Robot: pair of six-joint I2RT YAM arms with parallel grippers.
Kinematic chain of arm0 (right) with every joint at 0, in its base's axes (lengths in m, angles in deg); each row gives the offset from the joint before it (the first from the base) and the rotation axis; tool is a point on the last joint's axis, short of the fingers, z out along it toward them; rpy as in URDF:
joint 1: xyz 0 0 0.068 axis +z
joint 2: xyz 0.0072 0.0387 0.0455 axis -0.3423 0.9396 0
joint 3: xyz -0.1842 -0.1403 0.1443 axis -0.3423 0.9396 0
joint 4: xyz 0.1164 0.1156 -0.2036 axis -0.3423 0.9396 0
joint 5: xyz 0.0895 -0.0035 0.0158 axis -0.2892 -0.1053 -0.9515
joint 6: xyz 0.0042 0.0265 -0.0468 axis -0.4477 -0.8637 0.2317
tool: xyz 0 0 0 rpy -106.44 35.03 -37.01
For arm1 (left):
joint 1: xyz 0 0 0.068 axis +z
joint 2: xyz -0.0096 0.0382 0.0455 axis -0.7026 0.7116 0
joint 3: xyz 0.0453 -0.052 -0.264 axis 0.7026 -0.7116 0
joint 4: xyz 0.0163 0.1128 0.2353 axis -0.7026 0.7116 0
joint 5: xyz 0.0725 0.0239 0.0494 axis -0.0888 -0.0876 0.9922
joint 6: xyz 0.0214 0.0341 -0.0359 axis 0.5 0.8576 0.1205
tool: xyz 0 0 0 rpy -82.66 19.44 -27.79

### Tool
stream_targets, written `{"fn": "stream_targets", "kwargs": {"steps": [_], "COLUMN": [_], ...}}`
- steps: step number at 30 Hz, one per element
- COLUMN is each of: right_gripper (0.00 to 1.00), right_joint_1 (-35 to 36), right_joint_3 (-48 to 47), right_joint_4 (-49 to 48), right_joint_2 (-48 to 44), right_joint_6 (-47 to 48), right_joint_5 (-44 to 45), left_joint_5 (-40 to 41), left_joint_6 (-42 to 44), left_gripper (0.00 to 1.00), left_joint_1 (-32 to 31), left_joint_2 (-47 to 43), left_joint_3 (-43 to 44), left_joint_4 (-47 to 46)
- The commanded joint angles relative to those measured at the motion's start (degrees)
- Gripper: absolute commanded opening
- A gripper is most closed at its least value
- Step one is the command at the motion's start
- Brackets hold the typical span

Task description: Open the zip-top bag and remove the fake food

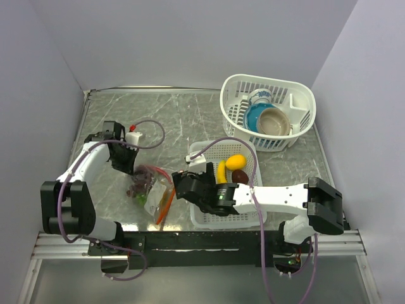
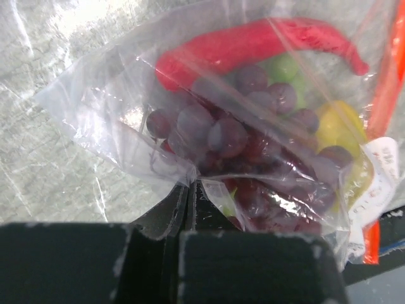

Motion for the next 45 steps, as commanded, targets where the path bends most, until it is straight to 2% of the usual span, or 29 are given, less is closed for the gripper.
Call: {"fn": "stream_targets", "kwargs": {"steps": [1,5,10,15,29,35,41,45], "right_gripper": [0.99,0.99,0.98,0.97,0.96,0.96,0.94,0.92], "right_joint_1": [0.3,0.5,1.2,1.9,2.8,2.9,0.8,-2.5], "right_joint_3": [-1.2,-0.5,-1.6,-4.0,-12.4,-13.5,-9.1,-3.4], "right_joint_4": [-2.3,-5.0,-5.9,-5.6,-3.1,1.6,7.6,8.5], "right_joint_2": [1.1,3.0,8.5,12.6,21.8,21.6,20.2,15.9], "right_joint_6": [-0.5,0.5,0.7,1.1,4.0,2.6,-4.9,-8.2], "right_joint_5": [0.7,-0.9,-1.4,-1.7,-2.0,1.4,3.6,4.0], "left_joint_5": [-3.9,-8.2,-12.1,-8.0,23.7,26.7,25.8,25.9], "left_joint_6": [0.8,-0.5,-0.3,1.3,6.5,7.8,7.4,8.0], "left_gripper": [0.01,0.01,0.01,0.01,0.01,0.01,0.01,0.01], "left_joint_1": [0.0,-0.1,-0.1,-0.1,-0.1,-0.1,-0.1,0.0], "left_joint_2": [-3.5,-5.6,-7.1,-8.2,-3.6,-0.8,1.4,1.4], "left_joint_3": [7.2,16.6,20.9,13.2,-7.9,-13.3,-14.5,-14.7], "left_joint_4": [4.1,11.0,17.1,14.1,-12.5,-18.4,-20.2,-20.7]}}
